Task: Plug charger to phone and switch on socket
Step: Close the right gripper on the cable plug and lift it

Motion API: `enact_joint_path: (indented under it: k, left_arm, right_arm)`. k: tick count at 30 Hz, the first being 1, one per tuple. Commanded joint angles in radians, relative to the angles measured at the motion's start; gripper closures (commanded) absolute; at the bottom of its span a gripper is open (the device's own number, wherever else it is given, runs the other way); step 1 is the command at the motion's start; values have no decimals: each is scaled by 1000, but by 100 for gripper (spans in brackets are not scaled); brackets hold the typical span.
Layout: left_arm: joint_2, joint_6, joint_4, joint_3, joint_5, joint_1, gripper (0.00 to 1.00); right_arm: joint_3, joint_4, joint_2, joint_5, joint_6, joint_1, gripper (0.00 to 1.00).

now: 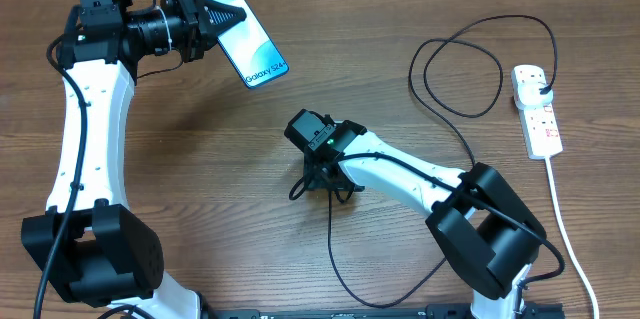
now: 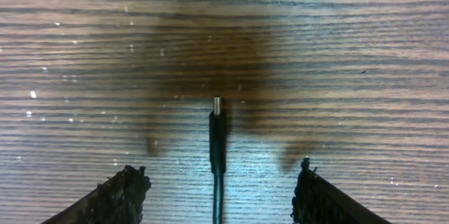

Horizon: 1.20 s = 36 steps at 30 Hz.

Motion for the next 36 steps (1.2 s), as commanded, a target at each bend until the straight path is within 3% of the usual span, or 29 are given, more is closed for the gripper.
enact_joint_path:
  k: [1, 8, 17, 24, 27, 34, 36]
  left_arm:
    - [-11, 36, -7, 15, 29, 4, 96]
    - [-11, 47, -17, 15, 28, 4, 96]
    - [-11, 47, -24, 15, 28, 4, 96]
    - [-11, 46, -24, 15, 28, 4, 96]
    - [-11, 46, -24, 15, 28, 4, 96]
    - [-11, 46, -25, 15, 28, 4, 96]
    - [-11, 46, -25, 15, 28, 4, 96]
  right_arm:
    - [17, -13, 46, 14, -7, -19, 34]
    - [23, -22, 52, 14, -6, -20, 39]
    - [23, -24, 52, 14, -6, -19, 71]
    - [23, -15, 53, 14, -6, -19, 76]
    - [23, -11, 53, 14, -7, -19, 85]
    - [23, -1, 53, 13, -11, -19, 90]
    - [23, 0, 52, 14, -11, -19, 96]
